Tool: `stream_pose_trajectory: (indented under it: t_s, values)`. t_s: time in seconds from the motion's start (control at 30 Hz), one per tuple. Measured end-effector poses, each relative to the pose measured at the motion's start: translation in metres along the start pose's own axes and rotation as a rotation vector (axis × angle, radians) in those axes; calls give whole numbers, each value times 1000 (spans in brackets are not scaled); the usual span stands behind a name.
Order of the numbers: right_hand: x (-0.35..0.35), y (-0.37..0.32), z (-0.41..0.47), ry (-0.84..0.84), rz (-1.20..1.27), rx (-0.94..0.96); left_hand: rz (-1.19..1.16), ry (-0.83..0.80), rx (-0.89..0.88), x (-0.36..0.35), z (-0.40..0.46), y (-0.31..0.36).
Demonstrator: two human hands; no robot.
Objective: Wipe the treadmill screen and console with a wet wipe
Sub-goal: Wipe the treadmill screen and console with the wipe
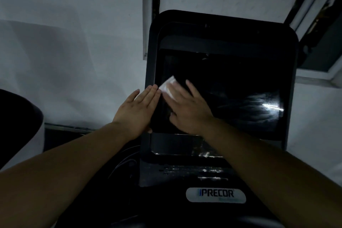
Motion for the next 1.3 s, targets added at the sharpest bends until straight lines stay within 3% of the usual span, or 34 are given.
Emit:
stream_pose_trajectory:
  t_s: [0.1, 0.33, 0.57, 0.73, 0.93, 1.07, 1.13, 1.3]
  values:
    - [3, 2, 6, 6, 16, -58, -14, -3, 6, 1, -2, -1]
    - [-41, -45, -62, -31, 0, 187, 22, -39, 0, 1, -1, 1]
    - [-16, -11, -18, 43, 68, -96, 72, -68, 33, 5, -3, 6]
    - [-36, -44, -53, 7, 56, 92, 76, -90, 46, 6, -1, 10]
    - [-23, -3, -35, 23, 77, -278, 66, -84, 27, 9, -2, 11]
    - [-48, -68, -60, -2, 155, -175, 57, -89, 19, 8, -2, 12]
    - [-55, -69, -73, 1, 154, -198, 62, -85, 20, 9, -3, 11]
    - [-69, 2, -129, -28, 114, -599, 68, -92, 25, 9, -3, 11]
Point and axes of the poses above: each hand's wrist, its own z-axis towards the middle knuckle, its own x-axis out of the back of the hand, y = z × x, the point moved 6 cm from there along z, towards the middle knuckle, and after that the axes turned 2 degrees about x, right-handed, at the moved point
